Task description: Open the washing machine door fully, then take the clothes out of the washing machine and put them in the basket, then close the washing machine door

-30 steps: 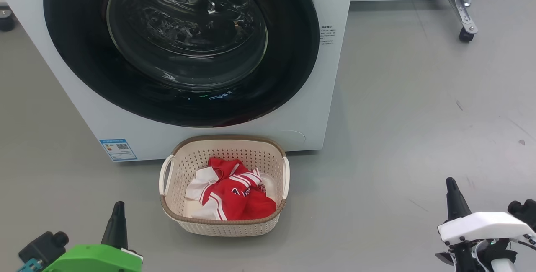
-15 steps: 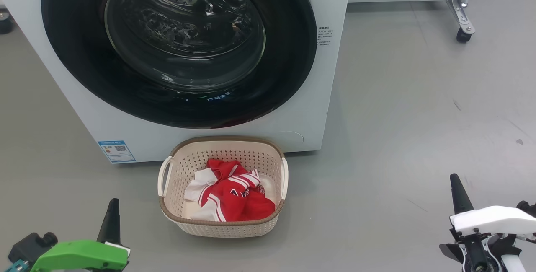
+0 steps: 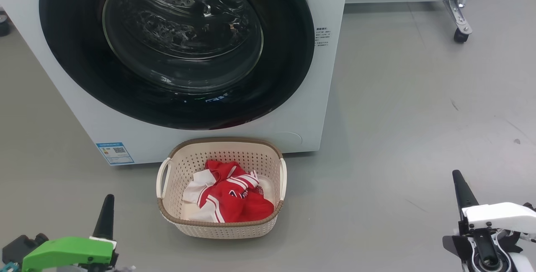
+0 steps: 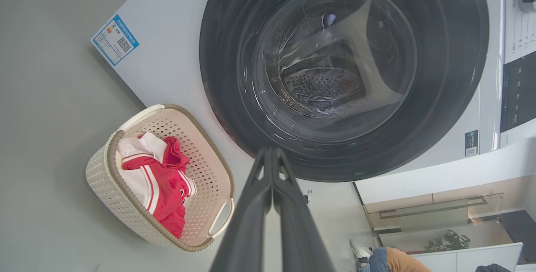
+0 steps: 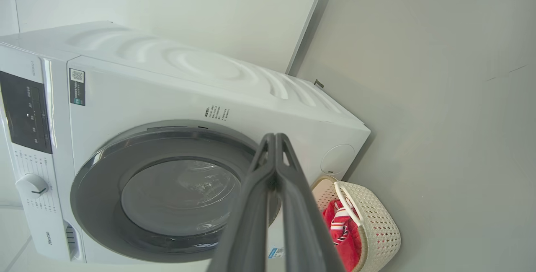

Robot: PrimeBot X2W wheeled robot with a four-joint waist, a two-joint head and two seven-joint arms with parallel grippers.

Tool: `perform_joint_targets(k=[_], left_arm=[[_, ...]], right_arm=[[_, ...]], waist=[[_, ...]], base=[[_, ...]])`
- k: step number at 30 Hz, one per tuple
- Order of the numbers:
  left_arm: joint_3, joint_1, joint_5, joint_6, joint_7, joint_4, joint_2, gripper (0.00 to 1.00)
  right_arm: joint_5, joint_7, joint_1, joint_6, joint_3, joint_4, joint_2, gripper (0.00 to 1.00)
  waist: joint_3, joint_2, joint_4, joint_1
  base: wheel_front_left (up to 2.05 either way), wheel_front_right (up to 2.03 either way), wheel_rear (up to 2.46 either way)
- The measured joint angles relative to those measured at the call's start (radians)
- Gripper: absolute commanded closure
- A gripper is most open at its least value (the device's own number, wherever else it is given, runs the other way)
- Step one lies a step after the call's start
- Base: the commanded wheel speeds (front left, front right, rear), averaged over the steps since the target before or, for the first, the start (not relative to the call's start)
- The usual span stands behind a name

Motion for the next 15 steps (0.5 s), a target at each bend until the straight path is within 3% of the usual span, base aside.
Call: perform_joint_targets(k=[15], left_arm=[[0.037, -0.029, -0.188, -0.013, 0.049, 0.02, -0.002, 1.0]], right_arm=[[0.185, 0.038, -0.026, 0.025, -0.045, 0.026, 0.009, 1.0]], waist=[[-0.004, 0.0, -0.007, 0.0]], base=[[0.0, 0.0, 0.0]])
